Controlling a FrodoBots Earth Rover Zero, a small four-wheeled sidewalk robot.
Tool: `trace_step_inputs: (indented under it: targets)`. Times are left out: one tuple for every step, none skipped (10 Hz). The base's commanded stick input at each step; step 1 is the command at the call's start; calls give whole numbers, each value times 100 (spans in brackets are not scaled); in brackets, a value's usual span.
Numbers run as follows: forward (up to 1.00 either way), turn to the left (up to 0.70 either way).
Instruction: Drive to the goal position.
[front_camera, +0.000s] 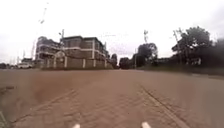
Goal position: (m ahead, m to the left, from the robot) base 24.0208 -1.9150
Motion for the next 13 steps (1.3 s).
trace_step_inputs:
  targets:
    - [70,6]
    - [70,4]
    - [70,1]
    - [70,0]
    - [70,0]
    - [70,3]
    - [70,2]
    - [70,1]
    - [70,6]
    - [70,11]
    - [70,5]
    - [70,1]
    - [70,6]
